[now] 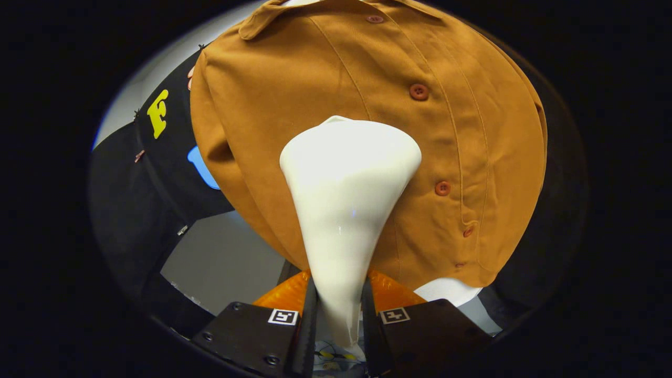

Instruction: Iron the clothes twice with a garment steamer, once on the left side and once on the right side.

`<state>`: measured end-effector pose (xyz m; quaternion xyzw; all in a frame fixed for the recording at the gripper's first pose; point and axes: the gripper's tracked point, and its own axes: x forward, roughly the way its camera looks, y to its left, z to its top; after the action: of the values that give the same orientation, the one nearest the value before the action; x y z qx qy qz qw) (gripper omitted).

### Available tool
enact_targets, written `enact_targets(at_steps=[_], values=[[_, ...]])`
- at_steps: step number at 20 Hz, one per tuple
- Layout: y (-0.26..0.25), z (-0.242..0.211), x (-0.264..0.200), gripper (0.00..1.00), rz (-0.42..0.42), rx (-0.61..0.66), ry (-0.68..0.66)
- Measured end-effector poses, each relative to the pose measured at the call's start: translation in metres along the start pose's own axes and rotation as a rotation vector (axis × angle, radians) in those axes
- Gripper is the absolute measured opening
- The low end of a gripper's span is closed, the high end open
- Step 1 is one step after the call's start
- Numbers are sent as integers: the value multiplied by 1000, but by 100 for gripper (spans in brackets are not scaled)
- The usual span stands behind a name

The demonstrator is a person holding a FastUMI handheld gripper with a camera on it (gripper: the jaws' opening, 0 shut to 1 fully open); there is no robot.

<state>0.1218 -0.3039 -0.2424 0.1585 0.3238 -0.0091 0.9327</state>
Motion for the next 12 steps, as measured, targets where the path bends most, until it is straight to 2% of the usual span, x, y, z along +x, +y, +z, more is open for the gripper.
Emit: enact_targets(at_steps=[8, 12], values=[[-3, -42, 17, 42, -9, 50, 129], [-5, -60, 10, 42, -28, 74, 171]])
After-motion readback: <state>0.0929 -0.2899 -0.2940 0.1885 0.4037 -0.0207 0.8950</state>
